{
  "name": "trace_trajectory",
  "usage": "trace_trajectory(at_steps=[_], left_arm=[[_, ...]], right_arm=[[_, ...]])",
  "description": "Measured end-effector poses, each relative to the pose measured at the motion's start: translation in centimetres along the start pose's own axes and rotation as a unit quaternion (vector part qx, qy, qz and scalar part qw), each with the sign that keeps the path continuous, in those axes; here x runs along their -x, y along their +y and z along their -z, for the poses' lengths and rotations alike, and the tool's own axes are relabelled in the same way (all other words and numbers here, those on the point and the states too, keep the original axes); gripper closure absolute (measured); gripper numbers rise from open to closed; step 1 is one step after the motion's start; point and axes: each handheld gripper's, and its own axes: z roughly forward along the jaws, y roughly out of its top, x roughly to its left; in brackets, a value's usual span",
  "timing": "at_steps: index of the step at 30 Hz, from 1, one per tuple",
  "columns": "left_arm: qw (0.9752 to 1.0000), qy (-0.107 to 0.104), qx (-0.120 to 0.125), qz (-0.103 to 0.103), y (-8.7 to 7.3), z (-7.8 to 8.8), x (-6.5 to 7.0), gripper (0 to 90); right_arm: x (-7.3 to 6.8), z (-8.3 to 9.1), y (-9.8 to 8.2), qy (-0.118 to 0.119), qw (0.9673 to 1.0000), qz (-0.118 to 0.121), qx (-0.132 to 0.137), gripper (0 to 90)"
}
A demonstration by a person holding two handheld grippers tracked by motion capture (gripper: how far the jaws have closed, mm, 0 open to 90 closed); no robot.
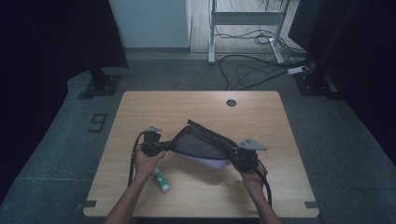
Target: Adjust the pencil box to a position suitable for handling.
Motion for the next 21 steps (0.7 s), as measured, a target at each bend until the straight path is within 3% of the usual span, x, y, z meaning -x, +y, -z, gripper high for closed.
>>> trace_trajectory(at_steps=[14,16,21], left_arm=[[0.9985,0.003,-0.052,-0.012,-1.3,-2.2,0.7,78.4],[0.9982,-0.011,-0.059,-0.007,-1.5,-2.4,0.6,78.9],[0.9978,-0.015,-0.065,-0.004,-1.8,-2.7,0.4,77.8]], right_arm=[[1.9,-1.6,-2.7,-0.003,0.9985,-0.023,-0.050,85.2],[2.0,-1.8,-2.9,-0.011,0.9982,-0.019,-0.056,84.9],[2.4,-2.2,-3.4,-0.011,0.9972,-0.021,-0.071,84.6]])
